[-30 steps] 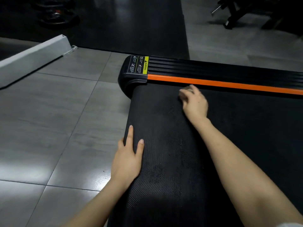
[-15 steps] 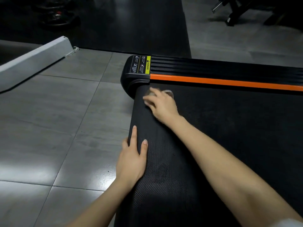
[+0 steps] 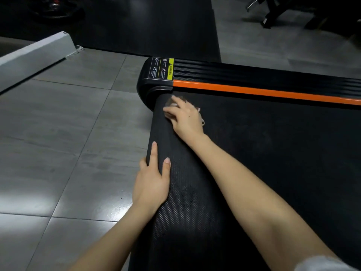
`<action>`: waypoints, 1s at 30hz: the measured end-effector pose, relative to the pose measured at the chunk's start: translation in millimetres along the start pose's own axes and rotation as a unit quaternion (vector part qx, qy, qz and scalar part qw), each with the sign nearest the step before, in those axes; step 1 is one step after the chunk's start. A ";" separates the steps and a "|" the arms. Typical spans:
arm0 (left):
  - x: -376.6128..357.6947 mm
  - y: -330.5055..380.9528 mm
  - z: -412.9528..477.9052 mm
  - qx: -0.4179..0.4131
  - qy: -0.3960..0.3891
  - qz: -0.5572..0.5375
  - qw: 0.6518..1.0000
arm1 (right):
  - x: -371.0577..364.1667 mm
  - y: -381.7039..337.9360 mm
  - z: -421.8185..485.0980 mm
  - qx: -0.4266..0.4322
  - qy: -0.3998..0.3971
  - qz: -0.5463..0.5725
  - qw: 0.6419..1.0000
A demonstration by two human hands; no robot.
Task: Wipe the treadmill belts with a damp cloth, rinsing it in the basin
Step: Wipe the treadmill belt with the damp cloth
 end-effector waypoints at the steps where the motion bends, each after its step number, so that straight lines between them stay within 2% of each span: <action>1: -0.2 1.2 -0.2 0.000 -0.003 0.006 1.000 | 4.9 -1.3 -24.9 0.033 0.011 0.011 0.999; 3: 0.4 2.0 0.6 -0.003 -0.003 0.014 1.000 | 16.9 -0.8 -73.0 0.107 0.007 0.034 0.994; 5: 0.3 0.4 0.8 -0.005 -0.001 0.015 1.000 | 24.4 12.0 -79.1 0.167 -0.014 0.016 0.986; 6: -0.3 0.0 1.3 -0.008 0.000 0.013 1.000 | 24.4 20.9 -66.2 0.159 -0.019 0.005 0.987; 9: -1.2 -0.3 1.5 -0.010 -0.002 0.017 1.000 | 18.3 39.8 -23.0 0.002 0.002 -0.015 1.000; 11: -0.9 0.1 0.5 -0.009 -0.007 0.024 1.000 | 13.6 35.6 -25.1 -0.037 0.011 -0.004 0.999; 14: 1.3 3.9 -0.4 -0.013 -0.008 0.031 0.999 | 27.9 16.3 -83.4 0.007 0.017 0.028 0.999; 18: 5.0 8.1 -3.3 -0.007 -0.016 0.038 0.999 | 56.3 -14.4 -223.0 0.031 -0.021 0.052 0.998; 20: 6.1 9.3 -5.6 -0.006 -0.024 0.038 0.999 | 69.1 -28.5 -280.5 0.092 -0.034 0.038 0.994; 23: 10.0 8.0 -5.0 0.008 -0.067 0.019 0.998 | 79.4 -17.8 -275.9 0.165 -0.084 0.006 0.983; 24: 11.6 6.5 -4.8 0.018 -0.100 0.011 0.995 | 77.5 -11.0 -260.4 0.157 -0.094 -0.001 0.983; 25: 13.6 4.7 -6.9 0.027 -0.137 -0.002 0.990 | 74.9 -2.6 -240.7 0.113 -0.088 -0.002 0.990; 28: 25.1 -10.4 -34.9 0.027 -0.203 -0.060 0.977 | 69.3 10.4 -196.5 -0.097 -0.029 0.033 0.994; 30: 33.0 -24.6 -59.9 0.028 -0.214 -0.164 0.963 | 63.5 -7.9 -204.7 -0.129 -0.007 0.046 0.991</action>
Point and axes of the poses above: each hand's wrist, its own z-axis towards the middle knuckle, its own x-axis out of the back of the hand, y = z × x, the point moved 3 cm from there along z, towards the middle knuckle, and after that the axes turned 6 degrees about -x, right-handed, at the moved point
